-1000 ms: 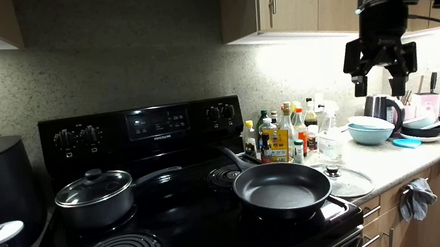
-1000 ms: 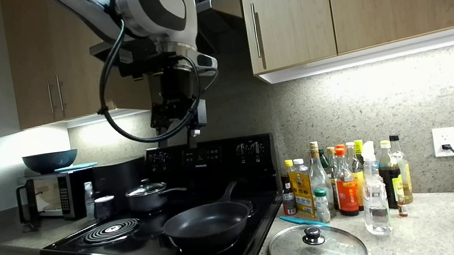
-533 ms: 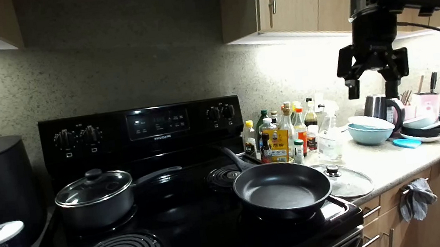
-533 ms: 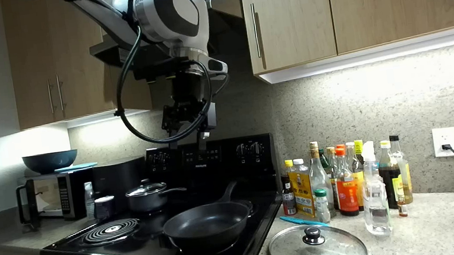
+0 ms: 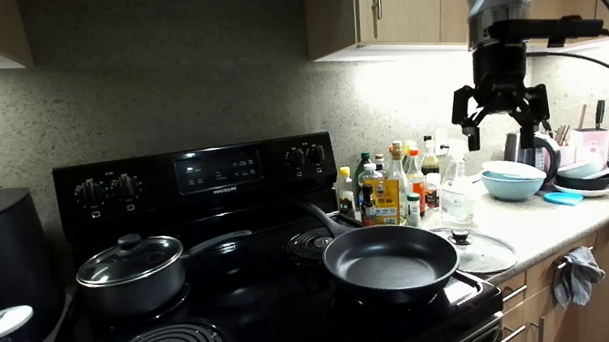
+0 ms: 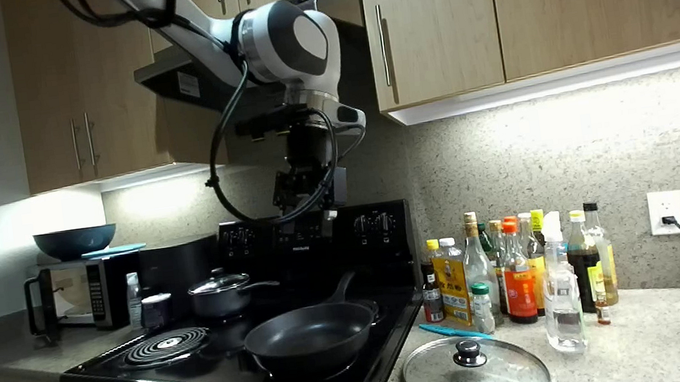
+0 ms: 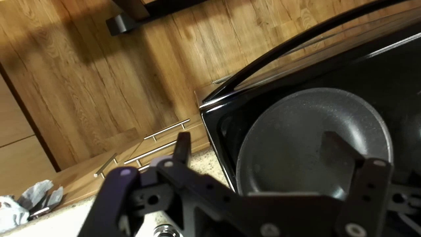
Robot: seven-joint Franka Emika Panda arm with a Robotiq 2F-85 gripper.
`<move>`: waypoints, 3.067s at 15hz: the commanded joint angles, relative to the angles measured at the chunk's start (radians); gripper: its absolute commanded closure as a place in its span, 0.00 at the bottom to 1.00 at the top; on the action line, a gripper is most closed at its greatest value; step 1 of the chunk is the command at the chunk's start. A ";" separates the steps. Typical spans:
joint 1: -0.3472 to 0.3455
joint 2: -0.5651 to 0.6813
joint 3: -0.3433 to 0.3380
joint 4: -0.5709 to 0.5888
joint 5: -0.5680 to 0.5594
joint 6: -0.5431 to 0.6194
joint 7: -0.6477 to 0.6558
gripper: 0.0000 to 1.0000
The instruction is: Put the lid on the pan.
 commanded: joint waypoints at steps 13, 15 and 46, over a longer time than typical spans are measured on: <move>-0.033 0.289 -0.051 0.230 0.096 -0.018 0.146 0.00; -0.048 0.356 -0.070 0.298 0.129 -0.041 0.165 0.00; -0.115 0.827 -0.131 0.752 -0.014 -0.149 0.151 0.00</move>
